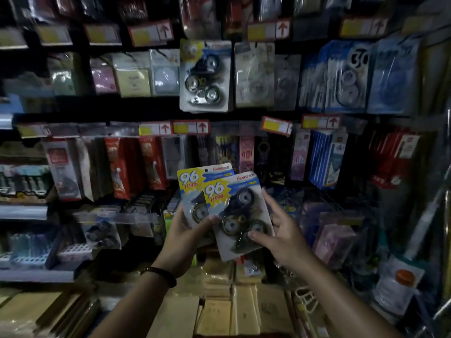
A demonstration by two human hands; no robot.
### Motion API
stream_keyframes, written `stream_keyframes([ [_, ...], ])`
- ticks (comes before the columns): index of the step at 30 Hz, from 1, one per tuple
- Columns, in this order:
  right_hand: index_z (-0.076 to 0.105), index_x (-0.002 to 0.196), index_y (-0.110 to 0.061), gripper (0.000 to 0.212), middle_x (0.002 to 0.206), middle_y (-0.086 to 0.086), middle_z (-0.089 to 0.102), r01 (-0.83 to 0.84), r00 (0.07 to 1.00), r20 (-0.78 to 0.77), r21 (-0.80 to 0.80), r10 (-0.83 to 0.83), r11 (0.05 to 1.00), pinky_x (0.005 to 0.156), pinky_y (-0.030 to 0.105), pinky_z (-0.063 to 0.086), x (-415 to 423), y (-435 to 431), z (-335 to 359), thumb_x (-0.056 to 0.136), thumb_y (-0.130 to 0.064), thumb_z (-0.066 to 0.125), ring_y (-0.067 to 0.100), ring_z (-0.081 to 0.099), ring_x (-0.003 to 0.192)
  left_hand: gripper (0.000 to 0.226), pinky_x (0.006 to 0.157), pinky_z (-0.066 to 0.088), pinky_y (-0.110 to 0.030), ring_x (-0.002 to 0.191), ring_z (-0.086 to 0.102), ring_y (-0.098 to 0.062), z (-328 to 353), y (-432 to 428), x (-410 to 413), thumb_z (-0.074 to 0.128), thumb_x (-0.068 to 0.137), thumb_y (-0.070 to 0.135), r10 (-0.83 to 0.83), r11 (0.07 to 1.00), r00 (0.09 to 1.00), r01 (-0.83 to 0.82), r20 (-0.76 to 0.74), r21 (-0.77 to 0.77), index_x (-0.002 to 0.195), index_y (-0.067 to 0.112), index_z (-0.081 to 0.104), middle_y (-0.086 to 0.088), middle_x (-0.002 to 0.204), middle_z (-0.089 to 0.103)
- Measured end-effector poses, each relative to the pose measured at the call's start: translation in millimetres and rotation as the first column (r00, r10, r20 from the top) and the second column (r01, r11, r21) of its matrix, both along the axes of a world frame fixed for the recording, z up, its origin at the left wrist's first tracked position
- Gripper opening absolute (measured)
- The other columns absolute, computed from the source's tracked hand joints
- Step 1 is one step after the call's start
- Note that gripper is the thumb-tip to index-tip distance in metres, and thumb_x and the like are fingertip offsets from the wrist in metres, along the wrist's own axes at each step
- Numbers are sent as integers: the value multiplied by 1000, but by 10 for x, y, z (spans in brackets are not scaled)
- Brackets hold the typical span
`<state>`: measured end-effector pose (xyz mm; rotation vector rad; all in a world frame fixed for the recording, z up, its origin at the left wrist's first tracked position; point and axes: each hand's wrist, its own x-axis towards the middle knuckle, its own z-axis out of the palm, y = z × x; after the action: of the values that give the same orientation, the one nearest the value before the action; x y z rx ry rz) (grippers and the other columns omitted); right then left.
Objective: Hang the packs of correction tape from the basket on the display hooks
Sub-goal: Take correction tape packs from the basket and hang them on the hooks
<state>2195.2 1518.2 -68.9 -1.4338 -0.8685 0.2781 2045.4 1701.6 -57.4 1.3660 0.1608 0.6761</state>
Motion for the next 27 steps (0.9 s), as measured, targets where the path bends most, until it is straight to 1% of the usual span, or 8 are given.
stream_keyframes([
  [5,42,146,-60,100,140,1,68,27,993,113,136,-42,990,100,37,59,73,270,565,85,10,79,17,67,127,41,77,66,-45,109,77,-30,541,256,-29,65,97,-2,74,997,996,-75,57,29,132,18,61,-10,123,78],
  [7,42,145,-64,100,145,2,64,41,985,156,173,-69,984,106,43,56,126,405,807,85,8,79,18,65,131,38,79,65,-48,107,78,-29,753,381,-37,68,97,3,139,987,987,-145,80,72,130,20,61,-7,122,78],
  [11,36,151,-62,97,156,-1,54,64,966,229,223,-116,973,114,53,49,226,672,1380,82,-13,84,18,54,142,42,90,63,-50,110,77,-25,1219,678,-11,76,91,8,272,944,948,-296,166,145,128,21,61,-4,121,77],
  [14,33,157,-52,97,158,-7,51,79,952,269,243,-145,967,115,51,48,313,898,1791,84,-14,84,14,51,144,41,74,66,-37,101,79,-21,1520,888,35,78,90,7,339,913,910,-379,237,149,125,19,61,-4,114,79],
  [17,31,162,-41,98,160,-12,48,127,932,296,276,-209,953,120,46,44,397,1164,2135,84,-17,84,6,47,145,39,61,64,-35,97,79,-23,1723,1075,58,77,92,7,388,894,874,-434,292,110,125,16,59,-7,114,78],
  [21,27,165,-33,97,168,-11,33,235,912,272,264,-306,935,117,25,33,437,1471,2482,88,-17,84,-5,30,141,42,69,66,-40,108,75,-28,1866,1327,47,79,91,13,486,841,799,-538,354,61,127,21,59,-7,119,75],
  [24,27,165,-29,95,166,-10,35,271,909,250,254,-334,928,111,21,32,440,1636,2583,89,-15,83,-4,31,135,43,90,62,-59,110,75,-27,1917,1478,-8,82,89,23,522,810,771,-582,365,71,124,33,60,-1,119,74],
  [27,28,165,-27,95,164,-9,38,295,900,251,255,-357,921,111,20,31,453,1762,2568,89,-13,83,-5,32,135,42,94,60,-62,109,76,-25,1988,1537,-25,82,89,21,506,823,776,-565,377,58,124,32,62,-1,118,76],
])
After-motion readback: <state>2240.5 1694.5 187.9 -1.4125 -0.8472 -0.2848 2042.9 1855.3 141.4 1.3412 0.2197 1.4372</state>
